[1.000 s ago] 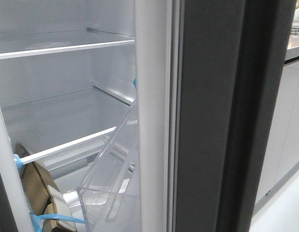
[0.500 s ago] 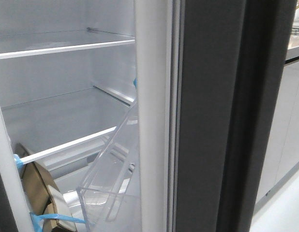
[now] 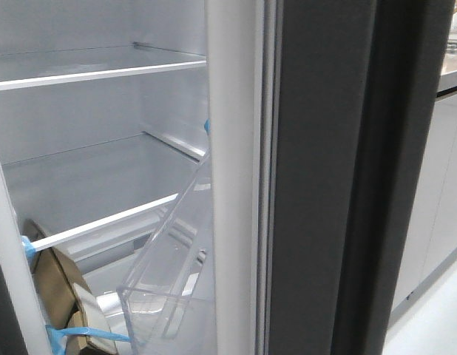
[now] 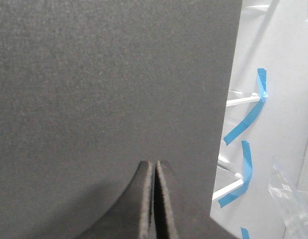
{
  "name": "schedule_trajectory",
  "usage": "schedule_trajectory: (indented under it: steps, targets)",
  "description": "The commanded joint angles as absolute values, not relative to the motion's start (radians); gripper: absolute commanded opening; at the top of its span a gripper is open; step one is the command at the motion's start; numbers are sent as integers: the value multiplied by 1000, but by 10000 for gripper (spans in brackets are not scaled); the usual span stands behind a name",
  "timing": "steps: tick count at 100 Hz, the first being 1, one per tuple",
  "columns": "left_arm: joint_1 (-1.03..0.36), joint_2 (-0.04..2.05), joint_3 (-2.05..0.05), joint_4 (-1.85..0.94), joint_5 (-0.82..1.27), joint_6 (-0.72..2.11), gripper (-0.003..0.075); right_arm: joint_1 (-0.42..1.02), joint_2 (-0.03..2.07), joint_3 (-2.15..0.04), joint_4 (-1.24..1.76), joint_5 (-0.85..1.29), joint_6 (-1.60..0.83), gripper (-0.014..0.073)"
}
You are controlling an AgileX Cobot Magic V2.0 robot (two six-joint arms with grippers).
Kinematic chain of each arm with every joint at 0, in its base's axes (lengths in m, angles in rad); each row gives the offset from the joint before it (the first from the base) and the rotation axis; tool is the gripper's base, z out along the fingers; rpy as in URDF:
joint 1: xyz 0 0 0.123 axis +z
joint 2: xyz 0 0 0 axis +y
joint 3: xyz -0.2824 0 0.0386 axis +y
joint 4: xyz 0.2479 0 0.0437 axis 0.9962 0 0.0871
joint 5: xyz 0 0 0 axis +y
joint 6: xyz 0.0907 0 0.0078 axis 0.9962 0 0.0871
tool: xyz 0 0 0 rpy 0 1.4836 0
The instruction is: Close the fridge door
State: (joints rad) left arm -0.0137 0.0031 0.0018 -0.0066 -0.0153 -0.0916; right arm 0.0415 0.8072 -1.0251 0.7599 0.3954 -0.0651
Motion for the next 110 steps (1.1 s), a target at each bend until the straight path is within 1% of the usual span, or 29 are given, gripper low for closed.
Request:
schedule_trajectory:
  steps: [1,35,77,110]
  targets:
    - [-24,22,30,-8,-92,-95,-20,37,817,-1062,881,395,-67,-76]
    - [-24,22,30,-8,-92,-95,-21,37,906,-1183,1105,636,-67,-76]
    - [-24,22,30,-8,-92,-95,-21,37,1001,-1306,1231,841,-69,-76]
    - [-24,22,30,-8,-92,-95,-21,42,1077,-1323,1285,874,-85,-76]
